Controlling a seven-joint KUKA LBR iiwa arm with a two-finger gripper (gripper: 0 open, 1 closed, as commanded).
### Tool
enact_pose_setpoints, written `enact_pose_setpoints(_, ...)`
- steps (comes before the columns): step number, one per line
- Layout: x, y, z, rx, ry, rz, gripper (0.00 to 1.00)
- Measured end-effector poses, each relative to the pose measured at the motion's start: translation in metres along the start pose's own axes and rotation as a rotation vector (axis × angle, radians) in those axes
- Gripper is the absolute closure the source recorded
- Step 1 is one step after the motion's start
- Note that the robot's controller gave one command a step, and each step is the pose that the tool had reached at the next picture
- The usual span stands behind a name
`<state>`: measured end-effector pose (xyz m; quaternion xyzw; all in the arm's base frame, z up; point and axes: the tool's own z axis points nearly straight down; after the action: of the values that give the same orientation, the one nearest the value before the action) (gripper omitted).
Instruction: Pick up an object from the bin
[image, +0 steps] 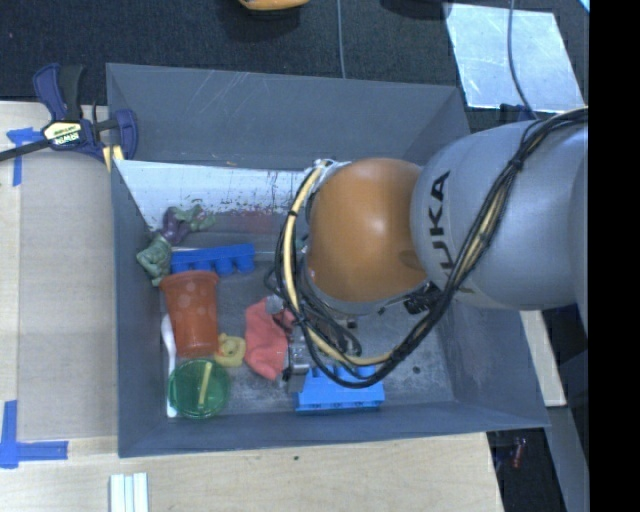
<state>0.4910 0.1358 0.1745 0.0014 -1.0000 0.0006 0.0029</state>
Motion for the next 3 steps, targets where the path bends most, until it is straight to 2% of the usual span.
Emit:
enact_pose_setpoints(1,-0.002,-0.001,-0.005,-0.002,-0.008,0.003,0.0)
enact_pose_setpoints(2,0.0,-0.037,0.06,-0.003,-0.013,-0.025,0.0)
enact_pose_setpoints(3,-0.012,-0.051,0.102,-0.006,-0.017,0.005,0.0)
